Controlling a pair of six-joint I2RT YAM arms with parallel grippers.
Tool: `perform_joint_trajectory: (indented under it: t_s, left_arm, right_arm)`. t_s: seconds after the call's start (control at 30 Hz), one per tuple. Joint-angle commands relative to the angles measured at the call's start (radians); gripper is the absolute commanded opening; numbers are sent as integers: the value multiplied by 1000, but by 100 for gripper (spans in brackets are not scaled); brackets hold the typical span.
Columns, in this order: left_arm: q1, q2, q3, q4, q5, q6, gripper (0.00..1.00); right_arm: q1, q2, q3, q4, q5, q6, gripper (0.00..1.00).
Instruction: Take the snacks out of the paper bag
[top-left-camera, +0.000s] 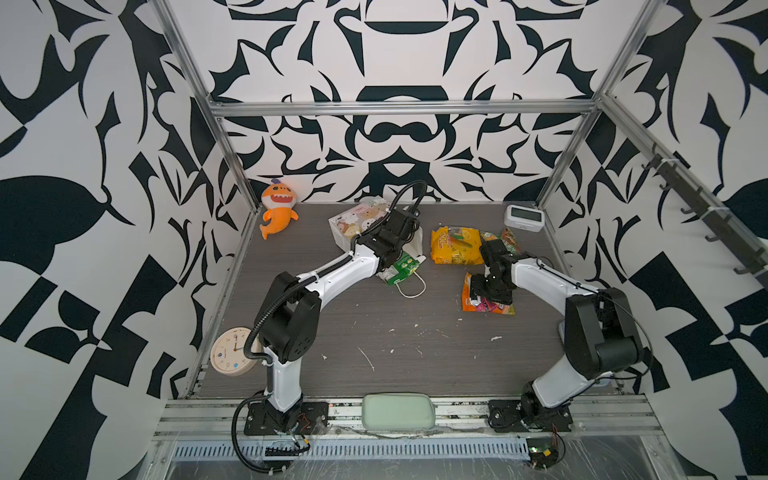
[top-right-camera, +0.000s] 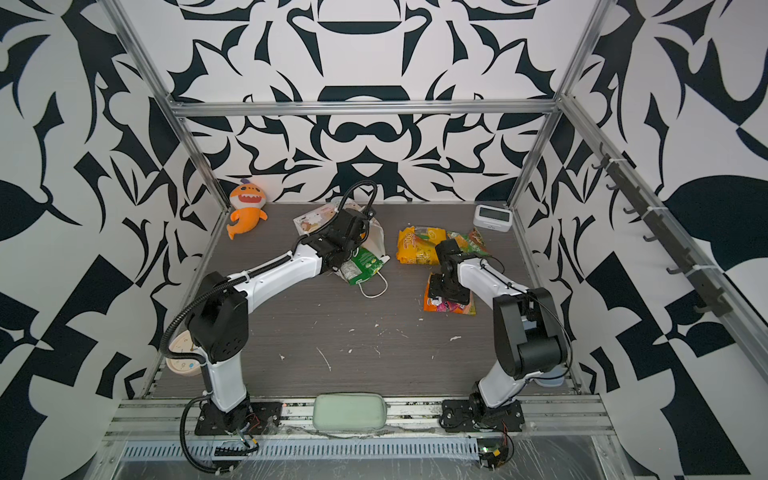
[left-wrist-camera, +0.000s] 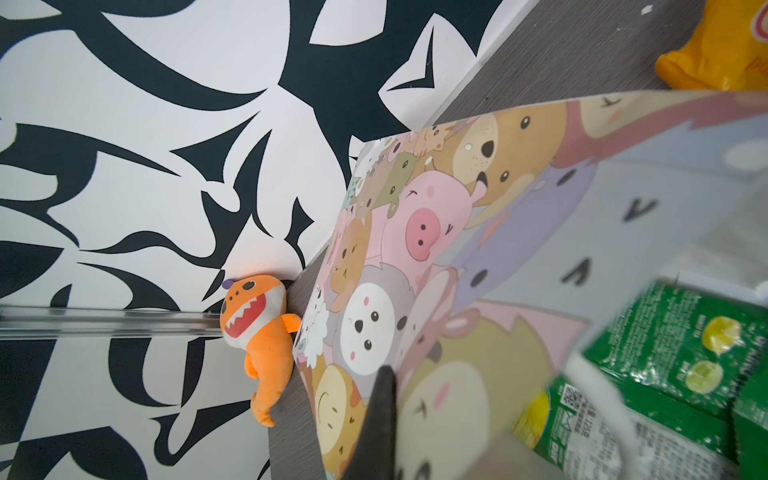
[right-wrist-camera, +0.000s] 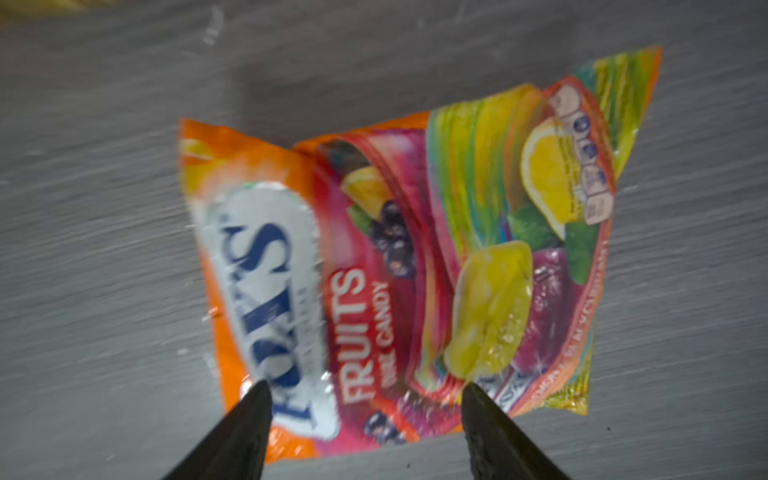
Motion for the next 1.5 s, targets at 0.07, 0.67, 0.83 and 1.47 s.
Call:
perform_joint_trajectory:
  t_s: [0.07,0.67,0.83,1.47]
  left_arm:
    - [-6,-40,27,45,-13,-9,4]
    - [-6,-69,-3,55,-22,7,5]
    - [-6,-72,-7,55,-27,10,5]
    - [-15,-78,-16,54,-34,6,5]
  right_arm:
    - [5,56,37,0,117,49,70]
    - [-120,98,63,-62,192,-220,66]
    - [-136,99,96,-96,268,-250,58]
    - [-205,135,171,-39,164,-151,61]
